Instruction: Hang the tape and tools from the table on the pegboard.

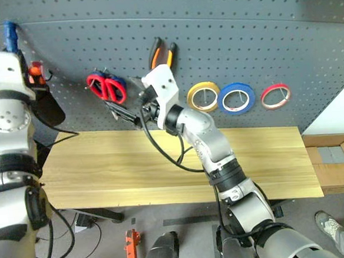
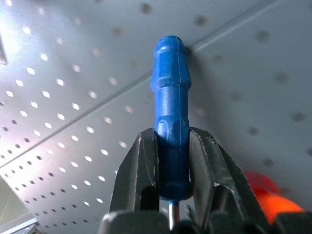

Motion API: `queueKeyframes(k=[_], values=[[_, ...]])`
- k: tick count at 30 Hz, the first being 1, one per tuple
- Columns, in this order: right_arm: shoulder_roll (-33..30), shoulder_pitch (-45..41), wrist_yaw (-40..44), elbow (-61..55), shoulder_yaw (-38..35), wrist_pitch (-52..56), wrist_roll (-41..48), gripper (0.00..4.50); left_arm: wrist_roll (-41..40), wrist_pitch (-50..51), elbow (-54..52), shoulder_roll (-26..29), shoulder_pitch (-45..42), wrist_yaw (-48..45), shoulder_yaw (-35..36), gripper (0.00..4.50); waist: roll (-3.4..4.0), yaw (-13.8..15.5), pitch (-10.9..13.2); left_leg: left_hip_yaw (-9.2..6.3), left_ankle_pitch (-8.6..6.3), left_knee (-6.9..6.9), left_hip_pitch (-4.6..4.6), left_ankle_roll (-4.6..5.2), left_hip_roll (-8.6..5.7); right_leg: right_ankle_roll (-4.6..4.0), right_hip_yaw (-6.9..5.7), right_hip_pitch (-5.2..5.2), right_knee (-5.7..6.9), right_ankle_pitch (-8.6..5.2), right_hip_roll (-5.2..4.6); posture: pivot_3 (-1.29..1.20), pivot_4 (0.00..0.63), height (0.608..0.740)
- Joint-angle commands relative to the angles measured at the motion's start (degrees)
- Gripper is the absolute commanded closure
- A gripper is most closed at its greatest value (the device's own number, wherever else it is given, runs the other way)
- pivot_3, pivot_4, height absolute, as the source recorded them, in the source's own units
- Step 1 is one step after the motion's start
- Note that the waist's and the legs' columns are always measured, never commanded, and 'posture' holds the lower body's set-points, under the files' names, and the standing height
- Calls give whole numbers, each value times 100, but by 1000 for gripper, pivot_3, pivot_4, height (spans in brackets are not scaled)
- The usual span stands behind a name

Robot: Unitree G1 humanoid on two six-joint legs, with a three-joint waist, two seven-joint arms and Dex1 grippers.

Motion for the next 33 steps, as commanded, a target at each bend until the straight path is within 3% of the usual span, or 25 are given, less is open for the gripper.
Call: queueKeyframes(k=[1, 5, 16, 17, 24, 27, 33], values=[[29, 23, -25, -329, 5, 16, 15, 0, -188, 256, -811, 12, 359, 82, 198, 3975, 0, -9, 2, 0, 0, -1, 0, 0, 0, 0, 0, 0, 0, 0, 0, 122, 288, 740], [17, -12, -11, -249, -41, 24, 31, 0, -241, 614, -1372, 83, 660, 73, 327, 3975, -1, -22, 3, 1, 0, 0, 0, 0, 0, 0, 1, 0, -1, 0, 0, 125, 287, 740], [25, -30, 25, -155, -44, -22, 25, 0, -156, 1100, -1869, 208, 781, 155, 472, 138, 3, -9, 6, 1, 0, -1, 1, 0, 0, 2, -1, -1, 0, -1, 0, 142, 283, 740], [30, -24, 26, -147, -40, -31, 22, 0, -169, 1172, -1990, 200, 827, 174, 504, 12, 3, -7, 6, 1, 0, -1, 1, 0, 0, 2, -1, -1, 0, -2, 0, 143, 281, 740], [-36, 30, 100, -229, -42, -24, 44, 0, -644, 2112, -3102, 51, 1288, 36, 863, 12, 2, -13, 6, 1, 0, -3, 0, 0, 1, 1, 0, -1, -3, -1, 0, 150, 263, 740], [-518, 368, 407, -945, -73, 353, 220, 0, -1143, 3043, -4629, -87, 1829, -192, 1110, 12, 1, 0, 5, 0, 0, -4, -3, -1, 2, 0, 0, 0, -7, -1, -1, 162, 251, 740], [-1173, 1200, 177, -2290, -212, 1149, 392, 0, -2113, 5282, -8043, -966, 3154, 22, 1123, 12, -8, 49, -2, -1, -1, -2, -10, -1, -11, 6, -1, 3, -16, -4, -27, 174, 217, 740]])
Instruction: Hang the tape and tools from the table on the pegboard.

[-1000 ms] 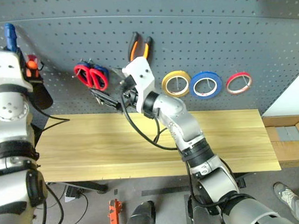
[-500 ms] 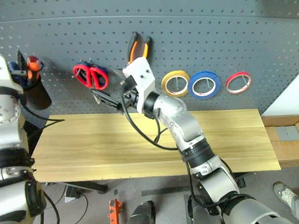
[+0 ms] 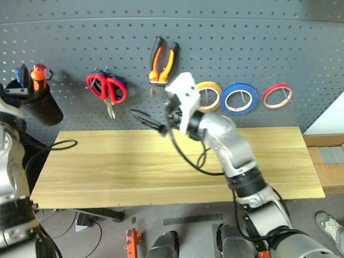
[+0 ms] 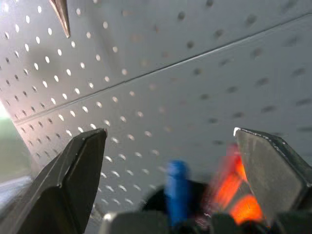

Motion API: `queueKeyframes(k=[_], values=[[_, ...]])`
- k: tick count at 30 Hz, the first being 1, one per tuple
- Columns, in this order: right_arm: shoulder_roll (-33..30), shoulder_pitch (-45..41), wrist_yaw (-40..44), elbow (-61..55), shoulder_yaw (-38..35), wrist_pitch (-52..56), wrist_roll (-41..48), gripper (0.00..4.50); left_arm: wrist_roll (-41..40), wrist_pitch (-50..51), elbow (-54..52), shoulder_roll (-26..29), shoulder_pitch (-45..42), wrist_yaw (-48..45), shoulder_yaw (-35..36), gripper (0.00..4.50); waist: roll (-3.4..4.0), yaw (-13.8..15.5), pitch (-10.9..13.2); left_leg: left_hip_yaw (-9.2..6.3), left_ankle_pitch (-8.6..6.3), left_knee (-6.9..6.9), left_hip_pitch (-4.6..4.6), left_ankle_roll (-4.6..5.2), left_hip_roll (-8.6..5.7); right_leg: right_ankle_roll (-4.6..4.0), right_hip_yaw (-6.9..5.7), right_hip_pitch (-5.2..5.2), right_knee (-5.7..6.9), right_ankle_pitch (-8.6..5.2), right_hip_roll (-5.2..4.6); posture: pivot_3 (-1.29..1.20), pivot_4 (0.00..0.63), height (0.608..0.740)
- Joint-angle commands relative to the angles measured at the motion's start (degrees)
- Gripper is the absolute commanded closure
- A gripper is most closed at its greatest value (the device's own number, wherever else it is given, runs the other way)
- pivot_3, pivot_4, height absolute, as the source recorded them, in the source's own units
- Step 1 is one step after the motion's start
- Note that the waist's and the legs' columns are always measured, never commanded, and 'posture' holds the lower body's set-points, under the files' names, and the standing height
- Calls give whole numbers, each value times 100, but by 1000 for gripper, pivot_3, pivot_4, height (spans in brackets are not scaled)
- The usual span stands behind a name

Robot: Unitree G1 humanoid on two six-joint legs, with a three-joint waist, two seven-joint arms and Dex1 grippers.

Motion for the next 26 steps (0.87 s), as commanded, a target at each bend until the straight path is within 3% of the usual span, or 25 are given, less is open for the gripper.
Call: queueKeyframes(k=[1, 5, 9, 13, 20, 26], values=[[-164, 454, -185, -928, 28, 331, 78, 0, -484, 1089, -1819, -484, 464, 237, -109, 12, -2, 12, -4, -1, 0, 0, 1, -1, 1, 0, 0, 0, 2, 0, 0, 177, 206, 740], [-320, 1357, -610, -1333, 235, 447, -297, 0, -582, 1704, -2746, -1374, 1424, 402, -817, 12, -8, 38, -53, 5, 1, 0, 17, -1, 1, 0, 6, 13, 0, 0, 3, 163, 171, 740], [-165, 2010, -1333, -1086, 105, 344, -635, 0, -464, 1465, -2315, -2170, 2260, 399, -1328, 12, -12, 41, -138, 17, 10, 8, 22, -1, 0, 1, 16, 14, 0, 1, 6, 135, 136, 740], [-195, 2241, -1714, -560, -38, 31, -944, 0, -347, 1079, -1465, -2526, 2626, 118, -1648, 12, -2, 37, -368, 21, 25, 11, 29, 11, 0, 19, 19, 20, -5, 7, 15, 73, 72, 740], [-290, 2462, -2461, 483, -551, -107, -1268, 0, -351, 1006, 326, -2378, 2358, -466, -1564, 12, 20, -92, -794, 34, 29, 11, 120, 23, -5, 0, 31, 126, -45, -6, 19, -12, 3, 740], [-242, 2631, -2915, 754, -866, -76, -1307, 0, -182, 792, 635, -2228, 2209, -612, -1555, 12, 37, -299, -962, 38, 31, 9, 129, 28, -3, 9, 37, 148, -78, 3, 21, -49, 0, 740]])
